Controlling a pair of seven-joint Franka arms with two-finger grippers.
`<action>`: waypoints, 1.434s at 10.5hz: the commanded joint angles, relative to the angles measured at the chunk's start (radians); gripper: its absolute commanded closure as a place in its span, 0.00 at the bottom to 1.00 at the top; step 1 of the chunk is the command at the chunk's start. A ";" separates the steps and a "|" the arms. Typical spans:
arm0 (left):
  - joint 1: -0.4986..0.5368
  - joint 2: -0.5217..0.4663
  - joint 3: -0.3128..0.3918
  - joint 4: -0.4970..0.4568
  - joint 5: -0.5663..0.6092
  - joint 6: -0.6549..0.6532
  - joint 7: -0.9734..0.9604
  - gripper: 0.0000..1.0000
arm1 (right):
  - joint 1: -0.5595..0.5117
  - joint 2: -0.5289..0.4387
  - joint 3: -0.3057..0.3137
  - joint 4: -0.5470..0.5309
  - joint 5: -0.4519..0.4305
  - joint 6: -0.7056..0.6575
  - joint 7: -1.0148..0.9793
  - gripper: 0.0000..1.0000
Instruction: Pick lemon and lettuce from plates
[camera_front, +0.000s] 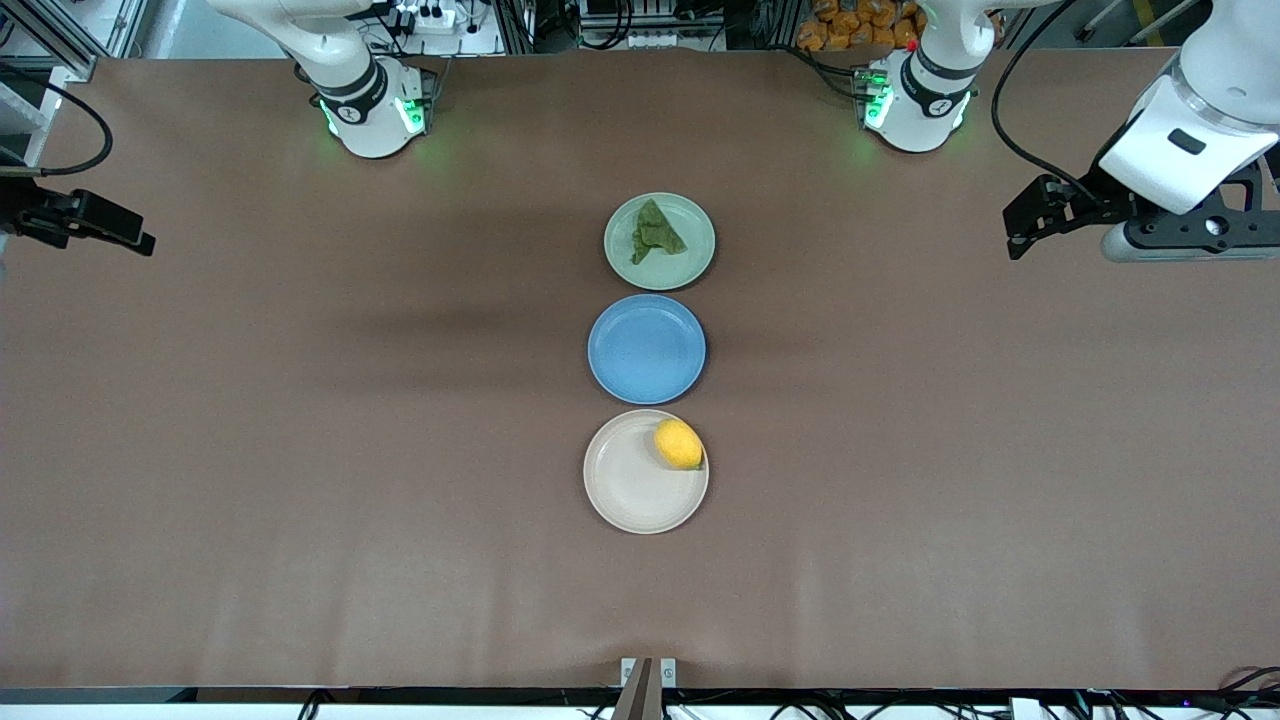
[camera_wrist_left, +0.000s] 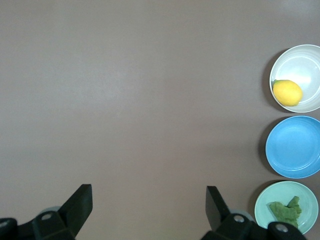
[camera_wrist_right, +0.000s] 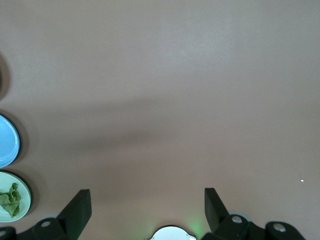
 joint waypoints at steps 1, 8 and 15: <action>-0.001 -0.004 0.002 0.007 0.006 -0.018 0.024 0.00 | -0.014 -0.009 0.008 -0.007 -0.007 -0.004 -0.014 0.00; -0.012 0.075 -0.001 0.010 0.012 0.004 0.001 0.00 | -0.014 -0.009 0.008 -0.009 -0.007 -0.007 -0.014 0.00; -0.159 0.322 0.006 0.010 0.017 0.240 -0.262 0.00 | -0.010 -0.009 0.009 -0.009 -0.004 -0.051 -0.014 0.00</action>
